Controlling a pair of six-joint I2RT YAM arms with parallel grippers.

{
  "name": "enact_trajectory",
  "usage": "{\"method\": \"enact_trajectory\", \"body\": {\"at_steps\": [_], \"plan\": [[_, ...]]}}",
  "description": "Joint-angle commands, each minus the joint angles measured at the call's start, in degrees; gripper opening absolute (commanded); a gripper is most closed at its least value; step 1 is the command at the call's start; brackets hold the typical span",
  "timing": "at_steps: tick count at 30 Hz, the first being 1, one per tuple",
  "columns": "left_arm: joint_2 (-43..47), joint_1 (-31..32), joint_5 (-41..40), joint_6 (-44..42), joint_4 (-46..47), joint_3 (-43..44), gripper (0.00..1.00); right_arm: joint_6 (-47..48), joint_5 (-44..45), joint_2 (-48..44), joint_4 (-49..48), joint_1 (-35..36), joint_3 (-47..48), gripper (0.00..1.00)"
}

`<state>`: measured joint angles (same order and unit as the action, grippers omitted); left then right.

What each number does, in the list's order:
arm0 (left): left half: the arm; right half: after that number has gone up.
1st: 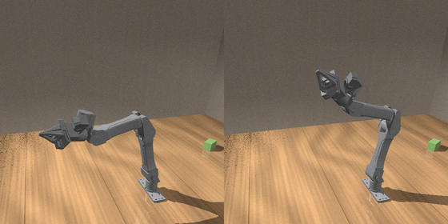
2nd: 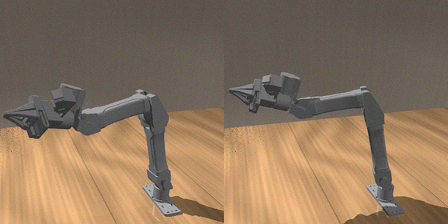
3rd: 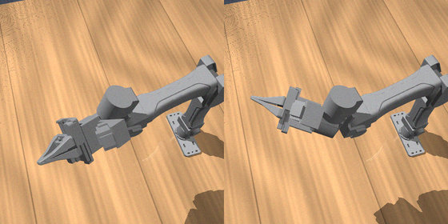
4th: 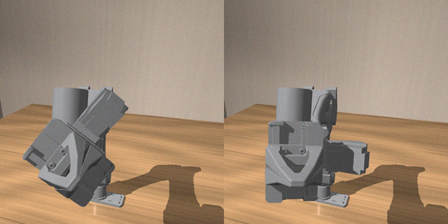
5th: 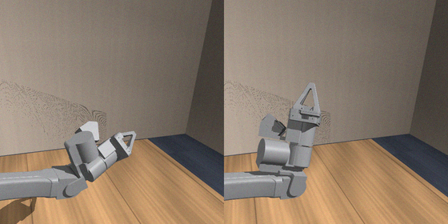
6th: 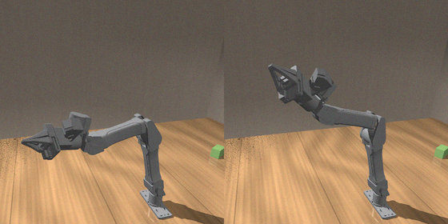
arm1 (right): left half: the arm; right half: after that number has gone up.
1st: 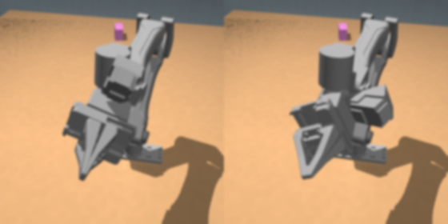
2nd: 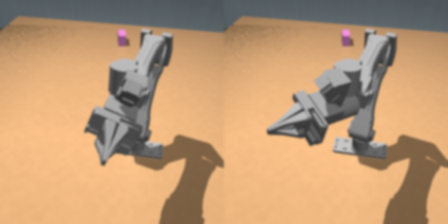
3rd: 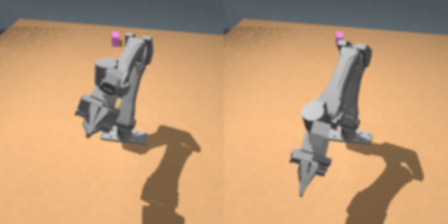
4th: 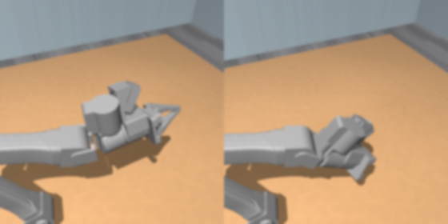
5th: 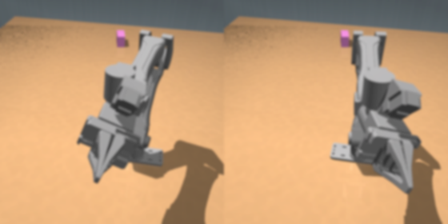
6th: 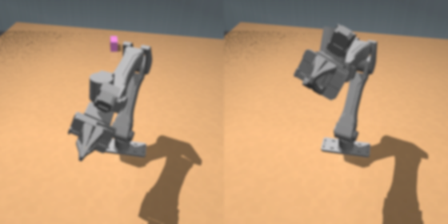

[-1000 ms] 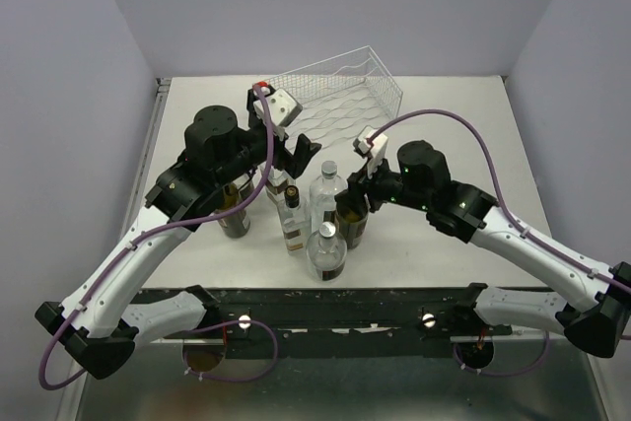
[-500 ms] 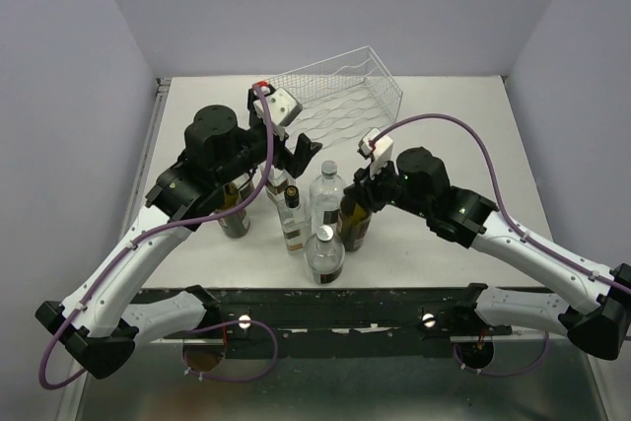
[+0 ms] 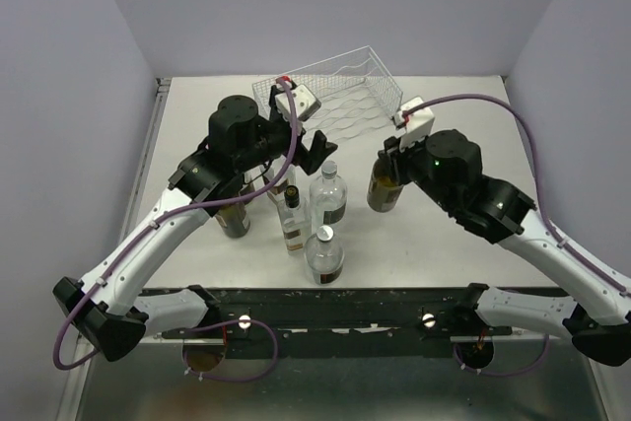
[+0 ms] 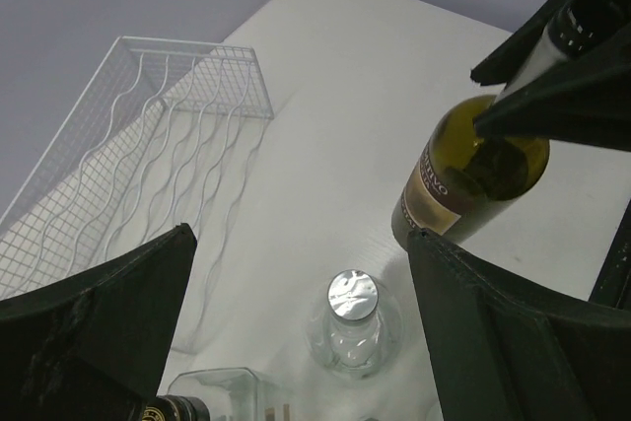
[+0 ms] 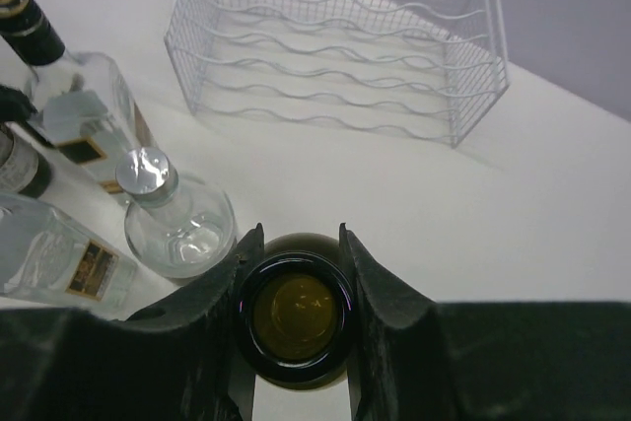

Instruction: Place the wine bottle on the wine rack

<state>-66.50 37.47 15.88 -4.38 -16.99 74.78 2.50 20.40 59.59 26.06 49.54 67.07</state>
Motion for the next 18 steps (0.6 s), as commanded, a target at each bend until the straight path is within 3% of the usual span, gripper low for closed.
{"method": "enact_trajectory", "body": {"at_steps": [1, 6, 11, 18], "plan": [[0.05, -0.12, 4.94, 3.32, 6.51, 0.37, 0.99, -2.32, 7.10, -0.36, 4.77, -0.06, 9.12, 0.01], [-0.21, 0.23, 10.66, 7.28, 14.61, -2.36, 0.99, -6.72, 9.30, 0.26, 8.82, -0.93, 13.96, 0.01], [-3.19, 1.02, 14.00, 9.65, 16.64, -2.36, 0.99, -9.62, 8.78, 1.66, 12.07, -3.56, 19.14, 0.00], [-10.22, 2.43, 16.21, 18.88, 30.08, -3.68, 0.99, -14.02, -2.90, 6.06, 15.33, -13.85, 28.11, 0.01]]}}
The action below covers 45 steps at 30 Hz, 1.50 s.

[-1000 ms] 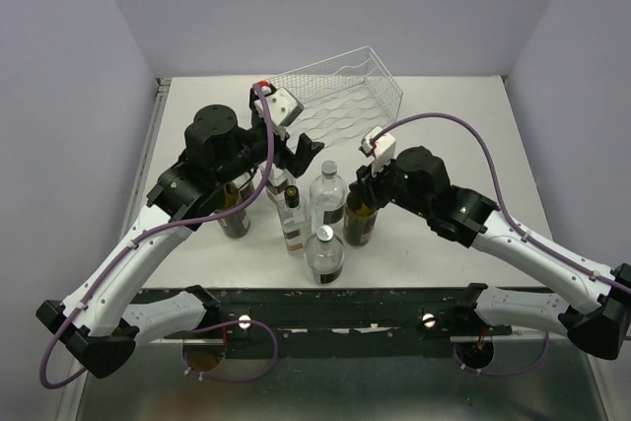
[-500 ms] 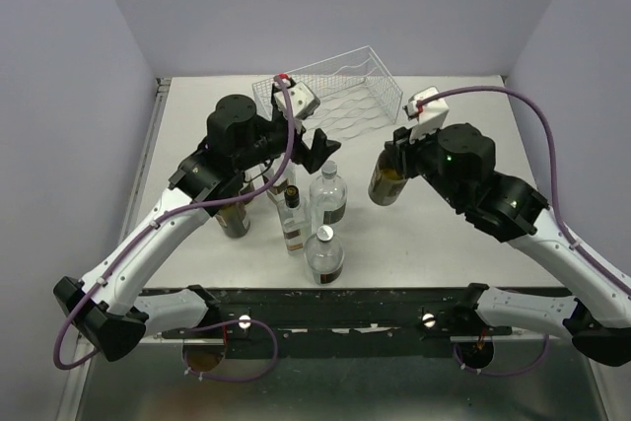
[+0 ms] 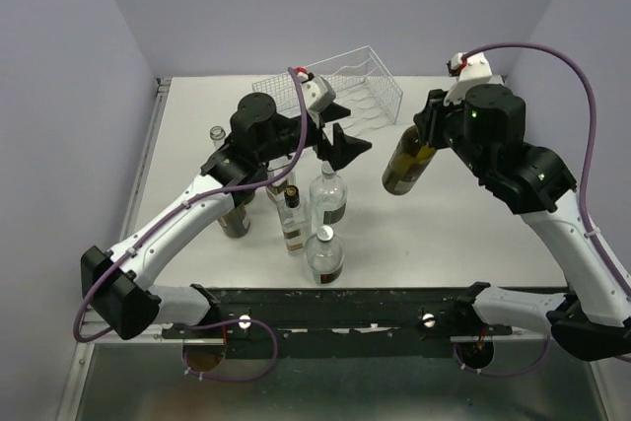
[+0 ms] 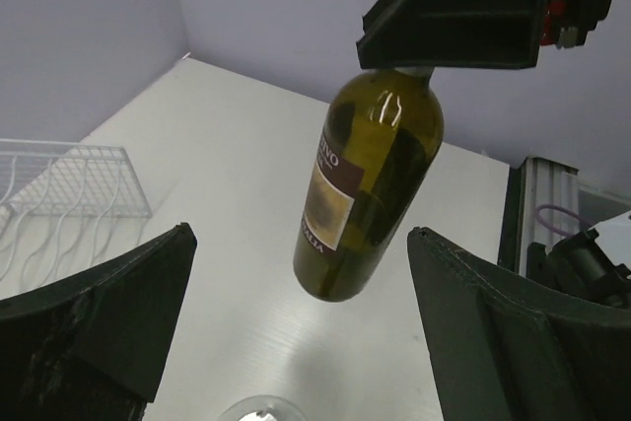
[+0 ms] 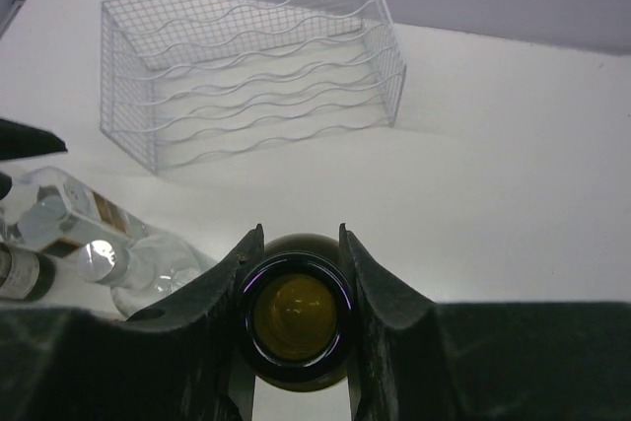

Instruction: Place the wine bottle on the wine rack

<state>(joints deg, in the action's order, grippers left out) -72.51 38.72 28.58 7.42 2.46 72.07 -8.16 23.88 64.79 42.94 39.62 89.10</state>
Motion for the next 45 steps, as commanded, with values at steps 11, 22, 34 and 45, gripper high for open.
{"method": "enact_trajectory", "body": {"at_steps": [11, 22, 34, 45], "plan": [[-11.69, 2.85, 10.08, 9.37, 15.29, 0.08, 0.99, -3.79, -10.96, 0.95, -1.98, -4.20, 11.80, 0.01], [-15.20, 5.14, 22.65, 7.43, 17.40, 0.88, 0.99, -6.77, -14.91, 3.32, 5.49, -4.19, 22.78, 0.01], [-17.23, 6.98, 27.41, 7.17, 16.71, 3.16, 0.99, -11.43, -22.38, 2.62, 3.56, -4.20, 23.58, 0.01], [-16.17, 7.25, 21.10, 0.68, 8.54, 4.65, 0.00, -11.53, -26.07, -1.42, -1.01, -4.20, 19.10, 0.01]]}}
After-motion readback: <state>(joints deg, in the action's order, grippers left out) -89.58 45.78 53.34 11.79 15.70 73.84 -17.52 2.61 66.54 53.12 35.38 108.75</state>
